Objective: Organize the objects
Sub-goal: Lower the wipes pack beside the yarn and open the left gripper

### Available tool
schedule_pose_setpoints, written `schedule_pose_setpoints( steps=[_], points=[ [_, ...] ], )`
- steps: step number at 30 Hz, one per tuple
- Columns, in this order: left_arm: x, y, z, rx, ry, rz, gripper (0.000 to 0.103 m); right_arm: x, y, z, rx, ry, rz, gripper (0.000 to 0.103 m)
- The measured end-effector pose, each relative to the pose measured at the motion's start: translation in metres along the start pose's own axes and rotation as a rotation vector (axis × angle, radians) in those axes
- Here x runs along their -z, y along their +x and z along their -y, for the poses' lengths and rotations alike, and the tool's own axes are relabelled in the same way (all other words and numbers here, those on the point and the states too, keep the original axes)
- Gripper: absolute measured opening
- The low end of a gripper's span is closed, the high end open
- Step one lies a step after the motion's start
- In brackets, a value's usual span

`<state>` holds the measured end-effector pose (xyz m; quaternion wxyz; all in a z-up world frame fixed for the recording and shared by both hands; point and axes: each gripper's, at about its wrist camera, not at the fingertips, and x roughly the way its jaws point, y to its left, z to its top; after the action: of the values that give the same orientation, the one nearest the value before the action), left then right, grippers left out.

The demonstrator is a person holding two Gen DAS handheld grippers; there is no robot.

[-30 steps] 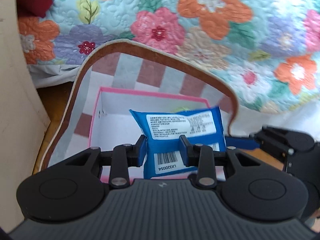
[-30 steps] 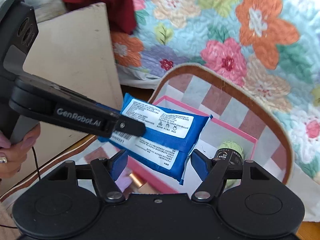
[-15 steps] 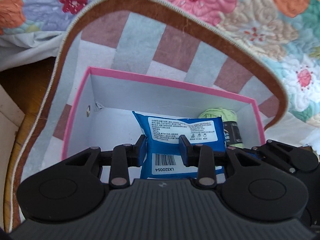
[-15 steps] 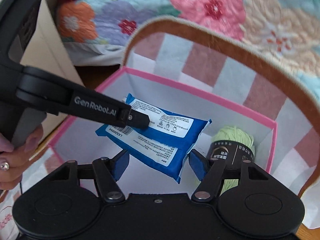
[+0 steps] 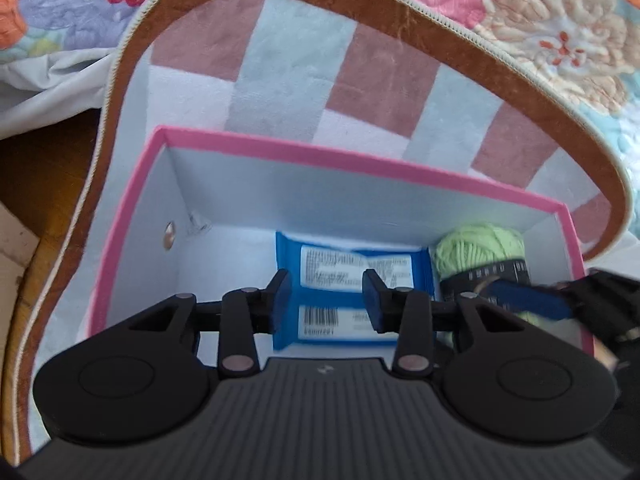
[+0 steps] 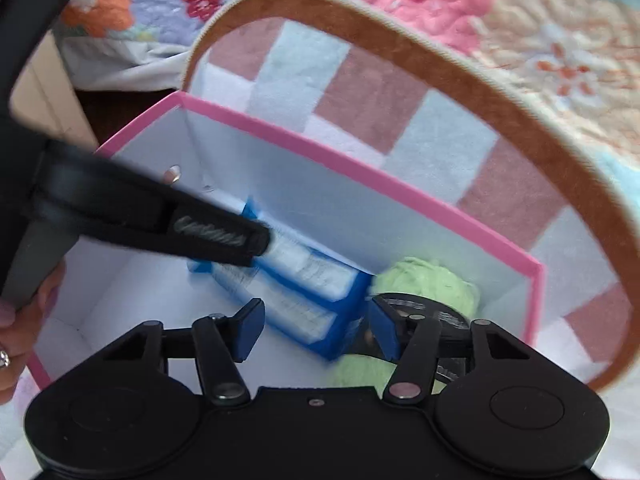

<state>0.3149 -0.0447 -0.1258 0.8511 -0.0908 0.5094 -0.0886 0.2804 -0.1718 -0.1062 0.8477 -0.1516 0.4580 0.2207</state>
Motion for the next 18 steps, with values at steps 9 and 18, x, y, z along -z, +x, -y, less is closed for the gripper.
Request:
schedule_pose_setpoints(
  steps=[9,18],
  points=[
    [0.029,-0.097,0.006,0.059,0.105,-0.007,0.041,0.034,-0.105,0.014,-0.218,0.155,0.084,0.063],
    [0.077,-0.184,0.02,-0.011,0.26,-0.08,0.051,0.08,-0.182,0.003,-0.276,0.142,0.045,0.063]
  ],
)
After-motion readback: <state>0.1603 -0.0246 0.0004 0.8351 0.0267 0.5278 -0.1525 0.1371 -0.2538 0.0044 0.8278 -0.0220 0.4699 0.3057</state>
